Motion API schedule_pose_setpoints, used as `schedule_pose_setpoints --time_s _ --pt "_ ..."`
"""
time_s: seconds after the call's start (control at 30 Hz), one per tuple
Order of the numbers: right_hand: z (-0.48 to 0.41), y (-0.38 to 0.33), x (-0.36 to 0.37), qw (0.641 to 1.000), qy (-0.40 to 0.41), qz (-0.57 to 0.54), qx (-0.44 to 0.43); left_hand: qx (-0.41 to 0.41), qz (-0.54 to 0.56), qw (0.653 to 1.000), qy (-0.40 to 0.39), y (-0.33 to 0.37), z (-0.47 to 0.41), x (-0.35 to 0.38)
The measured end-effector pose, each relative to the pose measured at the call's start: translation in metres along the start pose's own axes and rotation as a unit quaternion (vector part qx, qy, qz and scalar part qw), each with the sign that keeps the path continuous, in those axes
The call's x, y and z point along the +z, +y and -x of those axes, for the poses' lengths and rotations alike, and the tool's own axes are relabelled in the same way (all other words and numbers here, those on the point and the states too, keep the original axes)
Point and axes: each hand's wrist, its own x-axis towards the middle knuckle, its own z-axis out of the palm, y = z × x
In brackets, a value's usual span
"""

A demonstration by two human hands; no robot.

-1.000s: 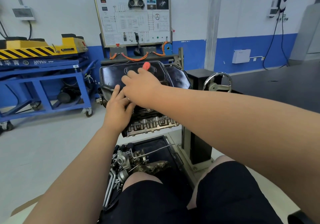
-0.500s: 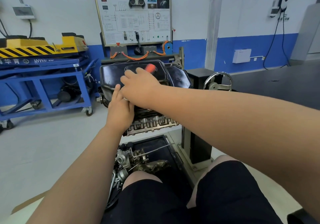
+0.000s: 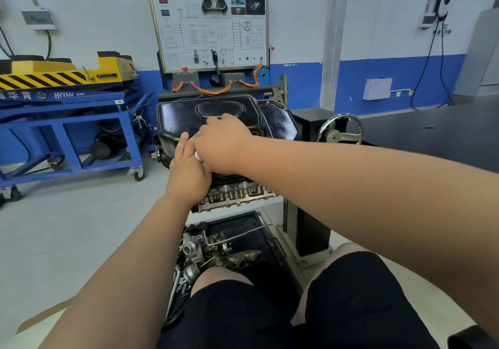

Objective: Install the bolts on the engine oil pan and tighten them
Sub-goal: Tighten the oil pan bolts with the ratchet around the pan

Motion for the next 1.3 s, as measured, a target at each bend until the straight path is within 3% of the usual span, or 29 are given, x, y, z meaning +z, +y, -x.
schedule_pose_setpoints --time_s 0.13,0.37,0.47,0.63,0.77,0.9,1.0,1.07,1.2,1.3 --pt "-0.001 -0.002 0.004 0.996 0.049 0.067 -0.025 -0.012 0.009 1.0 0.012 0.003 0.001 -0.002" --pt "0.01 -0.013 -0.002 0.988 -0.023 -0.116 0.097 -0.023 0.035 0.999 0.007 -0.002 0.008 -0.001" --pt "0.01 -0.01 -0.001 0.994 -0.005 -0.086 0.065 -0.033 0.034 0.999 0.001 0.0 0.006 -0.001" --pt "0.004 0.007 0.006 0.996 0.044 0.058 -0.056 -0.027 -0.002 1.0 -0.01 0.003 0.001 -0.001" --pt "0.001 0.006 0.006 0.996 0.041 0.057 -0.061 -0.04 0.021 0.999 0.004 0.001 0.003 0.001" --pt "0.006 -0.004 -0.001 0.995 -0.029 -0.084 0.049 -0.033 0.036 0.999 0.0 -0.005 0.004 0.003" --pt "0.006 -0.014 0.0 0.982 -0.034 -0.149 0.112 -0.045 0.047 0.998 -0.002 -0.007 0.003 0.004" --pt "0.004 -0.013 -0.002 0.989 -0.034 -0.116 0.085 -0.055 0.031 0.998 -0.02 -0.006 0.003 0.002" --pt "-0.001 0.009 0.0 0.997 0.004 0.031 -0.077 -0.051 0.035 0.998 -0.012 0.005 0.002 0.0" --pt "-0.004 0.012 0.003 0.99 0.03 0.081 -0.111 -0.05 0.018 0.999 -0.004 0.008 0.001 0.002"
